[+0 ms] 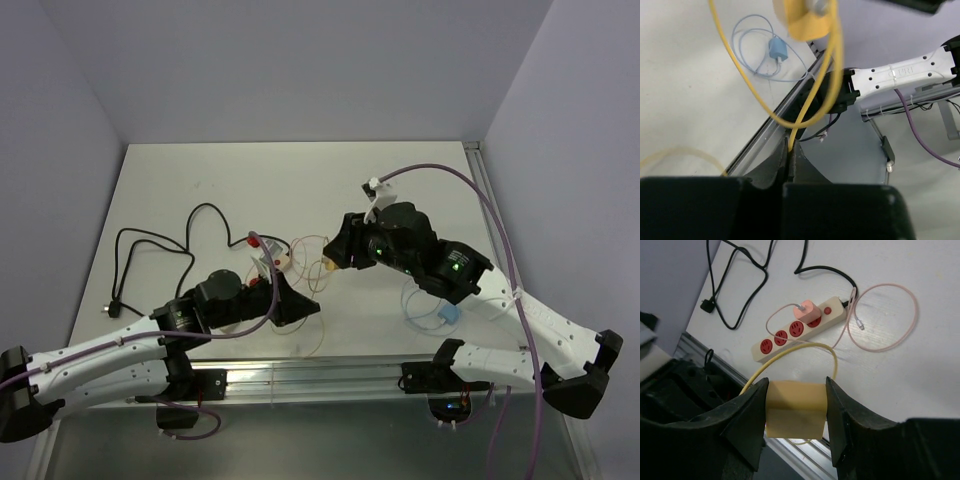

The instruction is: Insert the plug

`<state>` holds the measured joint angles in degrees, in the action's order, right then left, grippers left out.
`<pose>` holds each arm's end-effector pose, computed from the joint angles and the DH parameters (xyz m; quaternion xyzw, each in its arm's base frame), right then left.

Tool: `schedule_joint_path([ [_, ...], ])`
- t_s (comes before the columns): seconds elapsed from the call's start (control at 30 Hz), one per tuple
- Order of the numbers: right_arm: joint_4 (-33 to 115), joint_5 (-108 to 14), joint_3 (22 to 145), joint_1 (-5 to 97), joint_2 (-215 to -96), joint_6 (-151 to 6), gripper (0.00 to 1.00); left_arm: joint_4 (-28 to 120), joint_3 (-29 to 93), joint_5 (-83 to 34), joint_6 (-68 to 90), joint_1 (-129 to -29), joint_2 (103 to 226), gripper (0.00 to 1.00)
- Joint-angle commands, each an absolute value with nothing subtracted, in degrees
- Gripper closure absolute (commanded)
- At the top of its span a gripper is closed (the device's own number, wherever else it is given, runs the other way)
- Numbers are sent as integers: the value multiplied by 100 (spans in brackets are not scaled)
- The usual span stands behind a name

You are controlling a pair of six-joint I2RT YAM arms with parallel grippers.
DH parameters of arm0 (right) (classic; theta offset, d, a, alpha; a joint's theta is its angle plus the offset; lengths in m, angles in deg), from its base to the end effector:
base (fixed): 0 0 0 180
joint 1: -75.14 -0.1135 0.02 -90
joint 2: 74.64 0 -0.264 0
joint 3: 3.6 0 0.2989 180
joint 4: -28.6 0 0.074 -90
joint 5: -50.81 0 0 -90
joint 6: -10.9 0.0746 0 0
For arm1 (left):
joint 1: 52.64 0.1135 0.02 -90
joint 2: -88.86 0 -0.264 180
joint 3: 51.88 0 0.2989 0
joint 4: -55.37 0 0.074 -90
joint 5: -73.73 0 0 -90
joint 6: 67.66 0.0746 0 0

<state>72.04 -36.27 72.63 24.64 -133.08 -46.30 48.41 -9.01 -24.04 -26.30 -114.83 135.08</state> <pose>0.1939 0.2293 0.3655 -0.1168 0.8382 0.3377 0.4121 0.1223 -0.2535 0.2602 0.1335 0.7555 -0.5558 0.3200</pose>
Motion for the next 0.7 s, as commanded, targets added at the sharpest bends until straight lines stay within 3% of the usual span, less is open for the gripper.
schedule_joint_path([
  [0.0, 7173, -3400, 7100, 2425, -13063, -4683, 100, 4398, -112, -2076, -2275, -11513, 13272, 100],
  [0.13, 7331, -3356, 6846, 2416, -12932, -4816, 100, 4124, 583, -1653, -2117, -11513, 12764, 100],
  [0.4, 7604, -3111, 6450, 2399, -12177, -4834, 100, 3256, 1630, 254, -2212, -11513, 12428, 100],
  [0.5, 7604, -2769, 6643, 2399, -11895, -4903, 100, 3191, 1376, -419, -2170, -11513, 12674, 100],
  [0.53, 7595, -2646, 6695, 2399, -11859, -4921, 100, 3340, 1219, -1162, -2126, -11513, 12726, 100],
  [0.67, 7464, -1952, 7073, 2399, -11920, -5149, 100, 5066, -254, -3048, -2371, -11513, 12675, 100],
])
